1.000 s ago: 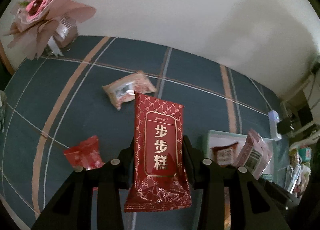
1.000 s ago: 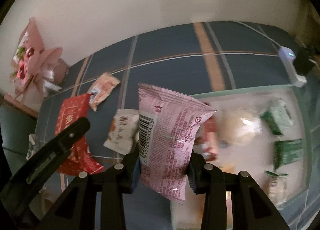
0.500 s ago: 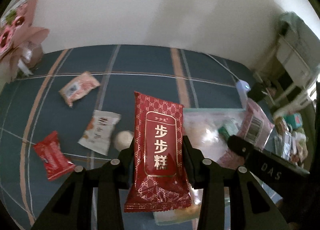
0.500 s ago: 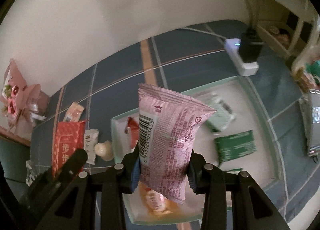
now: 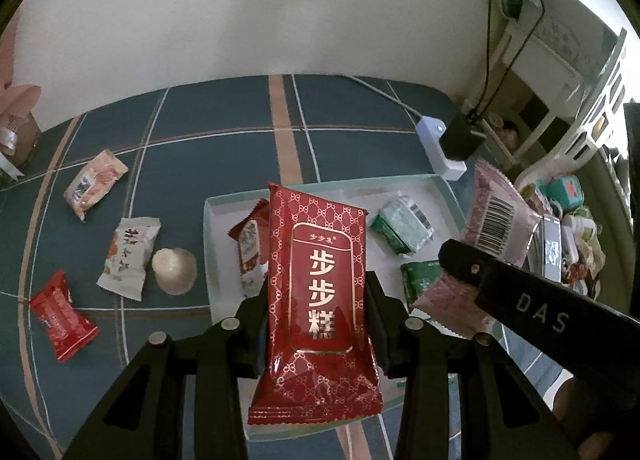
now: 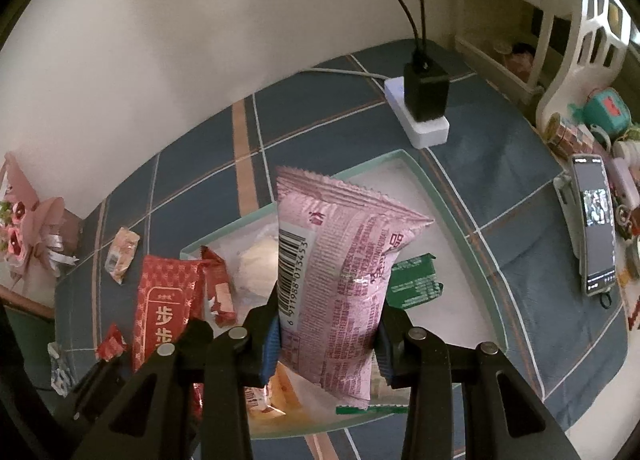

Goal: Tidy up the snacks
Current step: 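Carry red cake packet and pink bag over the tray and open both tools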

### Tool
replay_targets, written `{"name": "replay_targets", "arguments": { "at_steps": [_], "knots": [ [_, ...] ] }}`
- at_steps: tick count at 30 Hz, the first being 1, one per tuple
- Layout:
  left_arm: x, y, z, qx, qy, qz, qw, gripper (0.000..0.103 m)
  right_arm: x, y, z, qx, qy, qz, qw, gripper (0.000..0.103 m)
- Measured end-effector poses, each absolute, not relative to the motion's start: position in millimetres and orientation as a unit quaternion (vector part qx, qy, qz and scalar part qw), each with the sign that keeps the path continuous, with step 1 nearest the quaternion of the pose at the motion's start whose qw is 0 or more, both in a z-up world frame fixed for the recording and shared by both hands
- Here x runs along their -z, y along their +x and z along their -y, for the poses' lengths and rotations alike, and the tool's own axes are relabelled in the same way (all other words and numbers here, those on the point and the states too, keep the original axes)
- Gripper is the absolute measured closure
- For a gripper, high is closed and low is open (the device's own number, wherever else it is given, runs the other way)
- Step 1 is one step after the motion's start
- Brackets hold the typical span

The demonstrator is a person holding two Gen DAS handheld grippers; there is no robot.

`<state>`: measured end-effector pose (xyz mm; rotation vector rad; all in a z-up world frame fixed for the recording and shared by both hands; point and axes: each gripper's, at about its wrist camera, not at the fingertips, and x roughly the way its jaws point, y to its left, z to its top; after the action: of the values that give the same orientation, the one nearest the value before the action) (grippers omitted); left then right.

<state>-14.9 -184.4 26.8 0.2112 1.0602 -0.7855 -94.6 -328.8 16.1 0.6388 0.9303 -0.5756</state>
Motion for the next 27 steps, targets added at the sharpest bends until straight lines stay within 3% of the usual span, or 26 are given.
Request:
{"name": "replay_targets", "arguments": {
  "at_steps": [23, 27],
  "knots": [
    [14.6, -15.4, 211.5, 0.361, 0.121, -0.521, 0.764, 0.06, 30.9, -83.9, 338.2, 0.266, 0.319, -0.474, 0.777, 0.061],
    [9.6, -16.3, 210.2, 0.362, 0.121, -0.516, 0.767, 0.06, 27.8, -80.3, 338.0, 0.267, 0.314, -0.477, 0.776, 0.053]
  ]
}}
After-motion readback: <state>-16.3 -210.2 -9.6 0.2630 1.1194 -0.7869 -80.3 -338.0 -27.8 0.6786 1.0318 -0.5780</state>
